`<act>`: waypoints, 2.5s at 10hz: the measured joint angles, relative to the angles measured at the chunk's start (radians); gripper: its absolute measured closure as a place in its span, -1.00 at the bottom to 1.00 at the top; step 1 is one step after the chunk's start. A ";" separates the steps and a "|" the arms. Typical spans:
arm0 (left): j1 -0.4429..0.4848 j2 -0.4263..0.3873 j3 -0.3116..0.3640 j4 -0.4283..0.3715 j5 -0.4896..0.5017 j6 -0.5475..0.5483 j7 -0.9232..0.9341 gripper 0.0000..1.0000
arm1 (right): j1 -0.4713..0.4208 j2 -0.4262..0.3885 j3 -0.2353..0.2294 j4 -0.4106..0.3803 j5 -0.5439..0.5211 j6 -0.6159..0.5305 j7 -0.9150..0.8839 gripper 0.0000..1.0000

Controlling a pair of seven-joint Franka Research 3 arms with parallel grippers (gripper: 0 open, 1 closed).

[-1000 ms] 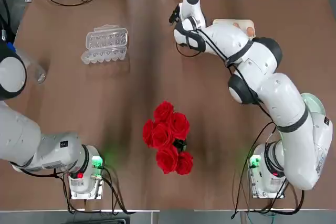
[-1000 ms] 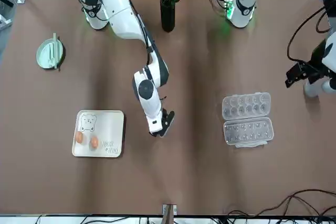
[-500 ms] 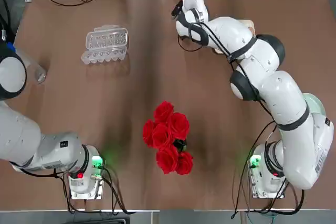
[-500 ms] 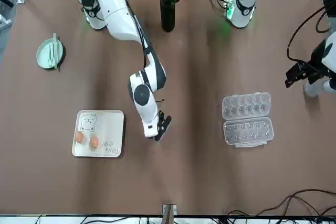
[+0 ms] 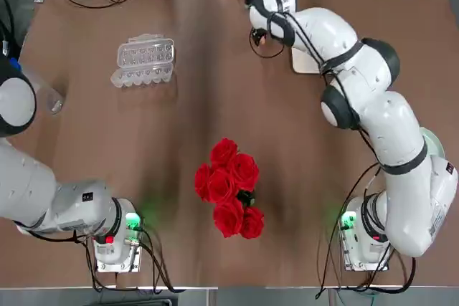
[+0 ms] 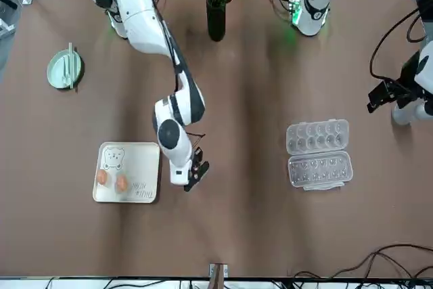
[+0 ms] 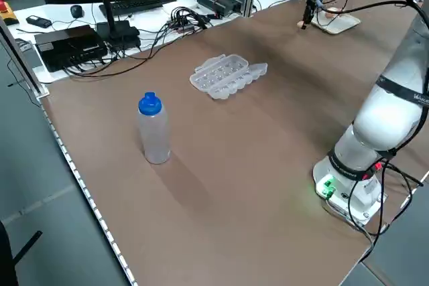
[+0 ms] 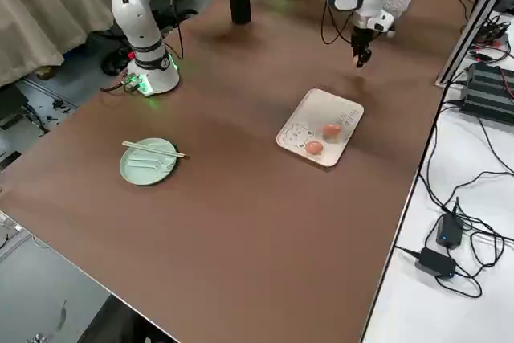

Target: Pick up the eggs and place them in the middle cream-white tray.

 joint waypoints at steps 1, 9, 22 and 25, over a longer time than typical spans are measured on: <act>0.000 0.000 0.000 0.000 0.000 0.000 0.000 -1.00 | -0.003 -0.009 -0.028 0.000 0.000 -0.046 0.003 0.04; 0.000 0.000 0.000 0.000 0.000 0.000 0.000 -1.00 | -0.118 -0.056 -0.131 -0.110 0.000 -0.188 -0.146 0.04; 0.001 0.000 0.000 0.000 0.000 0.000 0.000 -1.00 | -0.121 -0.057 -0.136 -0.270 0.002 0.056 -0.263 -0.07; 0.001 0.000 0.000 0.000 0.000 0.000 0.000 -1.00 | -0.121 -0.057 -0.136 -0.270 0.003 0.059 -0.264 -0.22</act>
